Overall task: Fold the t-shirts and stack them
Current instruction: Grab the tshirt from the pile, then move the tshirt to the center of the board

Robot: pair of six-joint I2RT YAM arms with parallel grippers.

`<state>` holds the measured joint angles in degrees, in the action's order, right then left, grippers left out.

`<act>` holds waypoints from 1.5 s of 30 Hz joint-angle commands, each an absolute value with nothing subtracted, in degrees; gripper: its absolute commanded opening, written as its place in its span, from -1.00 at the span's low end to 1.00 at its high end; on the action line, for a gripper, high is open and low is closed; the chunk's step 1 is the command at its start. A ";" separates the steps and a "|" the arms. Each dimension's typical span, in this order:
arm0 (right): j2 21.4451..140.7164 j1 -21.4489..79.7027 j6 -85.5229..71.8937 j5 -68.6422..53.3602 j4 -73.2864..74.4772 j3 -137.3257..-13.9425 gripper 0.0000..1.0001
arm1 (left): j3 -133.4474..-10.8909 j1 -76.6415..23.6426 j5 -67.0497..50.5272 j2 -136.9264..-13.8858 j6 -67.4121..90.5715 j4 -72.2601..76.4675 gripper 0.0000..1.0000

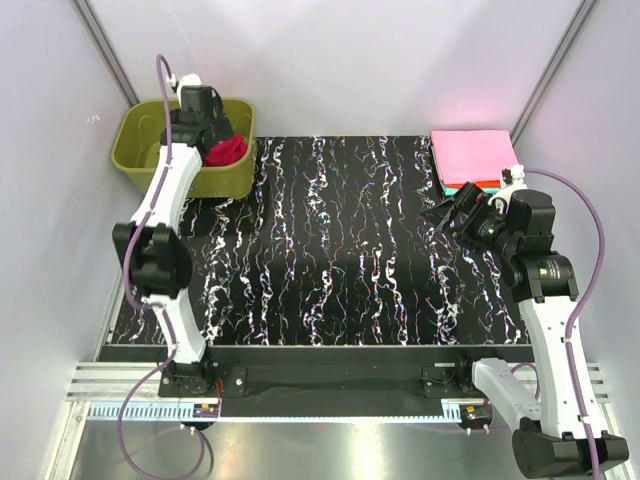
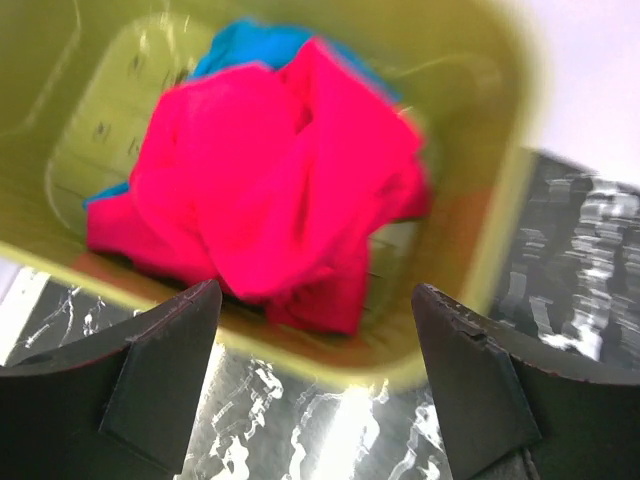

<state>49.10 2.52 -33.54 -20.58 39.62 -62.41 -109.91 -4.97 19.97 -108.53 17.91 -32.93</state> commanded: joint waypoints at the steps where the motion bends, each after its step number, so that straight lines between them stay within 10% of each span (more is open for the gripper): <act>1: 48.78 2.64 -33.40 -19.43 36.83 -63.02 1.00 | -117.15 -2.11 17.75 -113.63 21.00 -33.40 0.64; 6: 50.36 2.64 -32.96 -20.30 36.91 -64.33 0.99 | -121.71 -1.76 17.41 -122.60 21.45 -33.40 0.45; 11: 50.10 2.64 -33.22 -20.74 37.00 -65.65 0.99 | -129.18 -1.49 15.20 -123.41 20.57 -33.31 -1.00; 25: 48.69 2.64 -34.45 -16.00 36.03 -61.79 0.99 | -128.69 -6.40 -12.29 -92.21 45.43 -2.55 -1.00; 35: 46.06 2.72 -33.13 -12.92 41.92 -62.76 0.99 | -76.35 -20.20 -20.92 -64.29 50.18 1.39 -1.00; 38: 44.56 2.72 -34.27 -13.79 42.01 -59.69 1.00 | -51.85 -25.65 -19.78 -60.56 49.67 1.77 -0.42; 45: 47.72 2.64 -39.63 -13.45 41.14 -49.93 0.86 | -33.14 -27.60 -11.70 -58.72 46.59 -10.80 -0.08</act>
